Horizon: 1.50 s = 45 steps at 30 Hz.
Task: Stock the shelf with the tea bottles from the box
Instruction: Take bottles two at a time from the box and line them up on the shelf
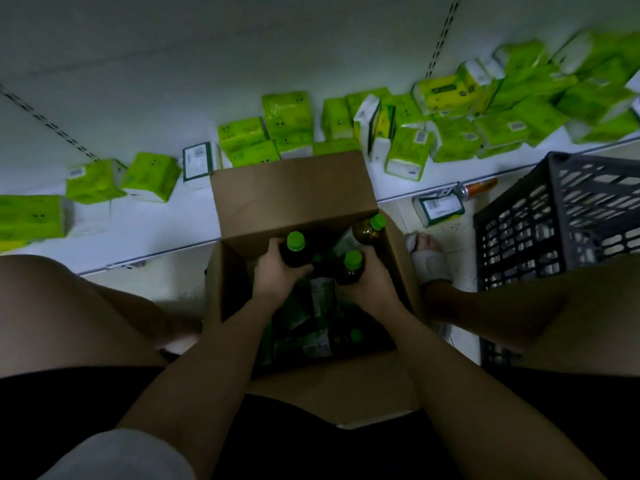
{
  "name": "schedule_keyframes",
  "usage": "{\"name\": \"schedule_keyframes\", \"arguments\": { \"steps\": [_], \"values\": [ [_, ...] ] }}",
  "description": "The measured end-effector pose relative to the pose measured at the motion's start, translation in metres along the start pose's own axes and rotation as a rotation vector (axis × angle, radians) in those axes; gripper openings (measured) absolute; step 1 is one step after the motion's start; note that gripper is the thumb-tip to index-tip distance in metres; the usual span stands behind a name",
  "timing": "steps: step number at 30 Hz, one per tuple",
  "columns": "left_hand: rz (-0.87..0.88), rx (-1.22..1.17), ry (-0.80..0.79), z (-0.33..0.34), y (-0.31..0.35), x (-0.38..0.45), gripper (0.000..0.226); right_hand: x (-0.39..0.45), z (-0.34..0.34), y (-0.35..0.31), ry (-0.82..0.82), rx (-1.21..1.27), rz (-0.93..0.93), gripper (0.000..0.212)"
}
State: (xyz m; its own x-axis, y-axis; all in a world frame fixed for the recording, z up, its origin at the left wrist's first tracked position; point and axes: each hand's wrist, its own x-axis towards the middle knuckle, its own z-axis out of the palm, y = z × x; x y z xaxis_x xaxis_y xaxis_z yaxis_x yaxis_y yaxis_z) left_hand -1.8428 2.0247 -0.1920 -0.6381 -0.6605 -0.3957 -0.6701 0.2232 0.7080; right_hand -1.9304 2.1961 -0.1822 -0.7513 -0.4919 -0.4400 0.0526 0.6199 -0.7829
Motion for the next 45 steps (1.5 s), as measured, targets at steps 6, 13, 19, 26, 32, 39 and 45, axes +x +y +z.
{"name": "schedule_keyframes", "arguments": {
  "steps": [6, 13, 19, 26, 32, 39, 45],
  "values": [
    [-0.076, -0.297, 0.096, -0.028, 0.011, -0.028, 0.074, -0.01, 0.006, -0.034, 0.089, 0.06, -0.063, 0.07],
    [0.035, -0.555, 0.288, -0.081, 0.042, -0.052, 0.065, -0.021, -0.003, -0.092, 0.013, 0.238, -0.159, 0.071],
    [0.212, -0.683, 0.395, -0.146, 0.088, -0.065, 0.052, -0.04, -0.037, -0.168, 0.006, 0.407, -0.327, 0.069],
    [0.449, -0.651, 0.373, -0.224, 0.146, -0.098, 0.051, -0.08, -0.085, -0.258, -0.092, 0.613, -0.527, 0.044],
    [0.594, -0.625, 0.368, -0.284, 0.198, -0.123, 0.044, -0.122, -0.123, -0.339, -0.146, 0.732, -0.721, 0.047],
    [0.741, -0.559, 0.379, -0.356, 0.271, -0.147, 0.049, -0.144, -0.157, -0.424, -0.07, 0.739, -0.855, 0.045],
    [0.765, -0.568, 0.429, -0.392, 0.32, -0.137, 0.036, -0.13, -0.161, -0.473, -0.028, 0.675, -0.934, 0.047]
  ]
}}
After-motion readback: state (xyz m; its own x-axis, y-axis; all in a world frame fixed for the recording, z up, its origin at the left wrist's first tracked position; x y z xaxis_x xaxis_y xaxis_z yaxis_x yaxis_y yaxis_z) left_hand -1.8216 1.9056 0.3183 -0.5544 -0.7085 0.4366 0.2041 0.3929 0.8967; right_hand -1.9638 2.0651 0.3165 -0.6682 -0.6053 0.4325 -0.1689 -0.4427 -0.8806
